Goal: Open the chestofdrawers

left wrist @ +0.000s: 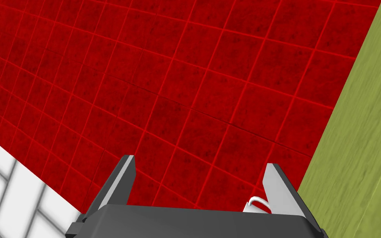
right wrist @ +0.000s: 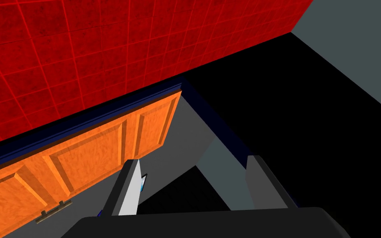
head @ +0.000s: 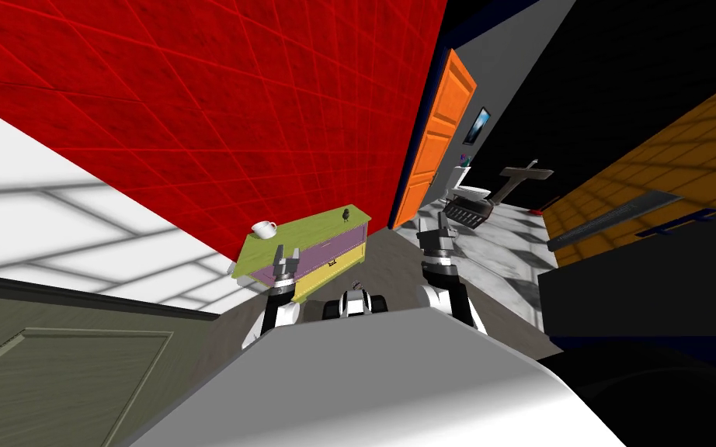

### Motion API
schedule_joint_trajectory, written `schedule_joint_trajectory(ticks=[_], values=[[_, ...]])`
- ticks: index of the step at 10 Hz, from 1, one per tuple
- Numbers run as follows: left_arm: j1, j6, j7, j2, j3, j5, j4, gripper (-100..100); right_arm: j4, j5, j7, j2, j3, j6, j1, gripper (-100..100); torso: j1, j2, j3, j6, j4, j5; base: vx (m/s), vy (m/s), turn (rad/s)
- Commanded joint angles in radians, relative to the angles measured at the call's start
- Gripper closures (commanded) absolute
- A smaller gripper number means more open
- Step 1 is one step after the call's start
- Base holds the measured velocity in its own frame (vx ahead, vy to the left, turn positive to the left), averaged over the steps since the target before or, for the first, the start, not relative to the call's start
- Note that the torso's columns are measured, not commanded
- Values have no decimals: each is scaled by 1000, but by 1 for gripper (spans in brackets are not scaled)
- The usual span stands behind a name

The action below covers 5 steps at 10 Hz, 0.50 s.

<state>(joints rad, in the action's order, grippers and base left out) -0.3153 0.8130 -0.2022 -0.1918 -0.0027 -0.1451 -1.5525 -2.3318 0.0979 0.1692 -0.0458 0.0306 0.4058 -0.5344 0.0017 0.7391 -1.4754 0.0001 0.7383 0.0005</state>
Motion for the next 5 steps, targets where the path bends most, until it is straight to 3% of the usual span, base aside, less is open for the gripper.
schedule_joint_trajectory(ticks=[1,5], values=[[18,25,-5,1,3,-10,73,-100,0,0,0,0,0,0,0,0,-1,-2,-1,0,0,0,73,-48,36],[40,65,-14,8,8,-27,177,-100,0,0,0,0,0,0,0,0,-3,-1,-1,0,0,-1,78,-61,49]])
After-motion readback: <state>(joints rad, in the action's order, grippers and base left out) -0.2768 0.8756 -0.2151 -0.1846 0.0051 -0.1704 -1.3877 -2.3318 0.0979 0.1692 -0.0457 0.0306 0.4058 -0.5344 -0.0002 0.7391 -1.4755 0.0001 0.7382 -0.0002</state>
